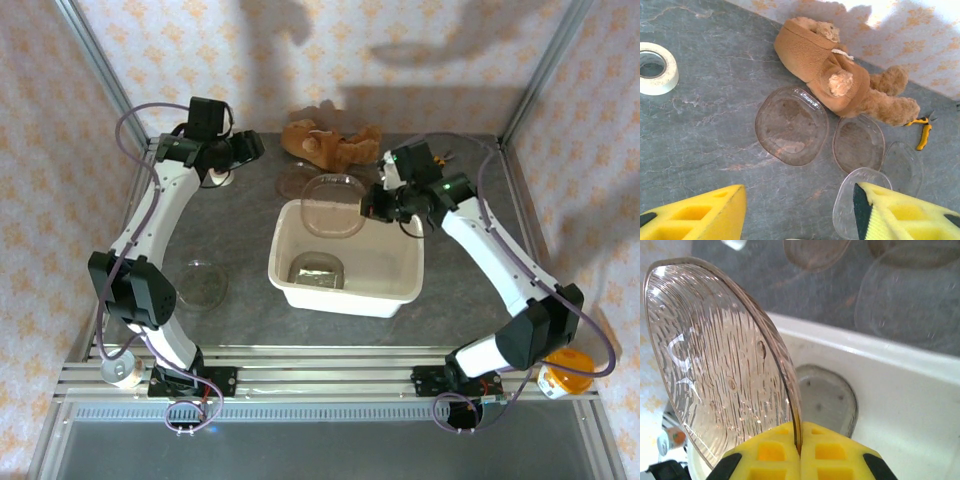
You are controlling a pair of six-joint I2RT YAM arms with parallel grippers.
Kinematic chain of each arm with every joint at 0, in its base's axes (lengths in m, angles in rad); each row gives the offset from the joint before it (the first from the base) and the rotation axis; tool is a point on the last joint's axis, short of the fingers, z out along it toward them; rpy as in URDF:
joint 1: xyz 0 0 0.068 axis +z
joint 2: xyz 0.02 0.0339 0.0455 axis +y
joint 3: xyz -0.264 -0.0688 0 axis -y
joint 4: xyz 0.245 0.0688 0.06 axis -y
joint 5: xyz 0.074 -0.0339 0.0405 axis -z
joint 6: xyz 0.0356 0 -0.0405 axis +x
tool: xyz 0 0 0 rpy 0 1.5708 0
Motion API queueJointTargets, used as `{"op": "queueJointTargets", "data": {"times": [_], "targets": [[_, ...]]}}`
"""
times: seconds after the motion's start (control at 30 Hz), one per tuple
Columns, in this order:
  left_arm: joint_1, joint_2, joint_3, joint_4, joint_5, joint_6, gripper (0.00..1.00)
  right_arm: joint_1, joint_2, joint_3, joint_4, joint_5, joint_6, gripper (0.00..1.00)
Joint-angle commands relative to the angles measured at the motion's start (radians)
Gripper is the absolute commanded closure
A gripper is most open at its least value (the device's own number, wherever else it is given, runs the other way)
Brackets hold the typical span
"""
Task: Place the plates into the plastic bin on the countertop
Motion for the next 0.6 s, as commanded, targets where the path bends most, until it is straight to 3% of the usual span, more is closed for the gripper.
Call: {"op": "queueJointTargets", "data": {"times": [0.0, 0.57], "targets": [[0.027, 0.031, -0.013, -0.027, -0.042, -0.04, 0.41, 0.02, -0.038, -0.053, 0.012, 0.031, 0.064, 0.95], [0.045, 0.123, -0.005, -0.051, 0.045, -0.032, 0.43, 0.118, -0.095, -0.282, 0.117, 0.081, 0.232, 0.95]]}}
